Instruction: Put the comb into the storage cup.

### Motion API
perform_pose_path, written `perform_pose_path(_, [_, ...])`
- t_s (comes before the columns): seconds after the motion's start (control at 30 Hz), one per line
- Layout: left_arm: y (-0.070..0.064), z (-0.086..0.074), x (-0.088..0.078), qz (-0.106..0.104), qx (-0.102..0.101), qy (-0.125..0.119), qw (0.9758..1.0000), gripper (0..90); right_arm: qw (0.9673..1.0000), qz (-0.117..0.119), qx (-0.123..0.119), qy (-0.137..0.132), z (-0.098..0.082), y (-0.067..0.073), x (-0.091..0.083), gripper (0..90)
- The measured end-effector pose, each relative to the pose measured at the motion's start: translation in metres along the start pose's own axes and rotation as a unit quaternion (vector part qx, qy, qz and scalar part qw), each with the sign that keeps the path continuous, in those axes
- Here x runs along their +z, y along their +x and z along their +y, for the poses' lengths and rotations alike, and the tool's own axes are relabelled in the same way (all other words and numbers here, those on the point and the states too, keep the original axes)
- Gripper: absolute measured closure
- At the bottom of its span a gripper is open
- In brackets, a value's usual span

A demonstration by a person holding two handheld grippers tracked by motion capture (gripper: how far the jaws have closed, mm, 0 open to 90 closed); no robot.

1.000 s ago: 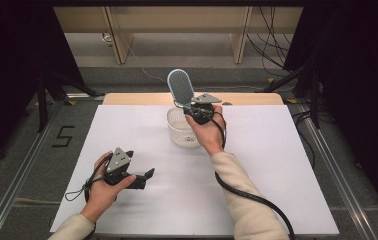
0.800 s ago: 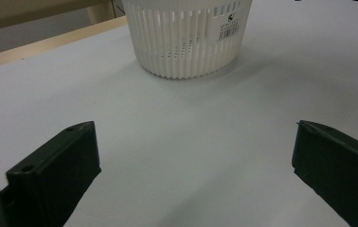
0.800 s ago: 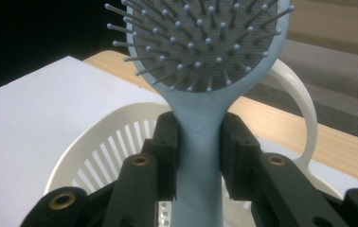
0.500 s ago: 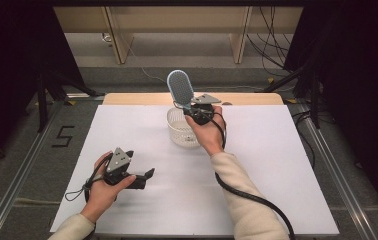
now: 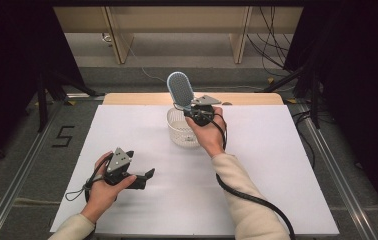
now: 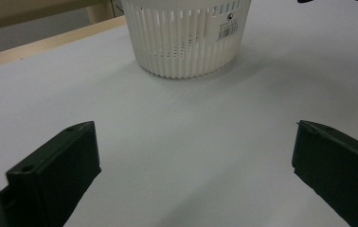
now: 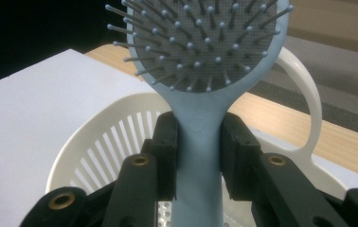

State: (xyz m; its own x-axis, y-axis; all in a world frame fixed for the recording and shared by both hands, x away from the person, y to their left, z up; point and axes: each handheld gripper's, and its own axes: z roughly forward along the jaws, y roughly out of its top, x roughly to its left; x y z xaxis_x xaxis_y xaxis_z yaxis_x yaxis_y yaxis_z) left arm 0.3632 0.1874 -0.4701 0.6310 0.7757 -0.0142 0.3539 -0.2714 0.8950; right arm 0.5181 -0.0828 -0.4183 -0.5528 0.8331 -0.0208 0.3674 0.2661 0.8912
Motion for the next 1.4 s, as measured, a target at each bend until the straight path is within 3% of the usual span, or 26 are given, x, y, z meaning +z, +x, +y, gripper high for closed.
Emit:
perform_pose_path(0.33, [0.000,0.000,0.000,0.000,0.000,0.000,1.0000,1.1,0.9999,0.004,-0.007,0.014,-0.004,0.002,-0.001,68.5])
perform_pose_path(0.47, [0.000,0.000,0.000,0.000,-0.001,-0.001,1.0000,1.1,0.9993,0.014,-0.016,0.033,-0.006,0.003,-0.004,56.0])
perform_pose_path(0.53, [0.000,0.000,0.000,0.000,0.000,0.001,1.0000,1.1,0.9992,0.019,-0.023,0.026,-0.007,0.006,-0.007,48.3])
perform_pose_path(0.87, [-0.001,0.000,0.001,-0.001,0.001,0.001,1.0000,1.1,0.9992,0.020,-0.032,0.016,-0.001,-0.001,-0.025,33.1])
perform_pose_path(1.1, [-0.001,0.000,0.001,-0.001,0.000,0.001,1.0000,1.1,0.9975,0.064,-0.031,0.005,0.001,-0.011,-0.036,28.6])
perform_pose_path(1.4, [-0.001,0.000,0.001,-0.001,0.000,0.002,1.0000,1.1,0.9961,0.084,-0.025,-0.004,0.002,-0.021,-0.052,24.2])
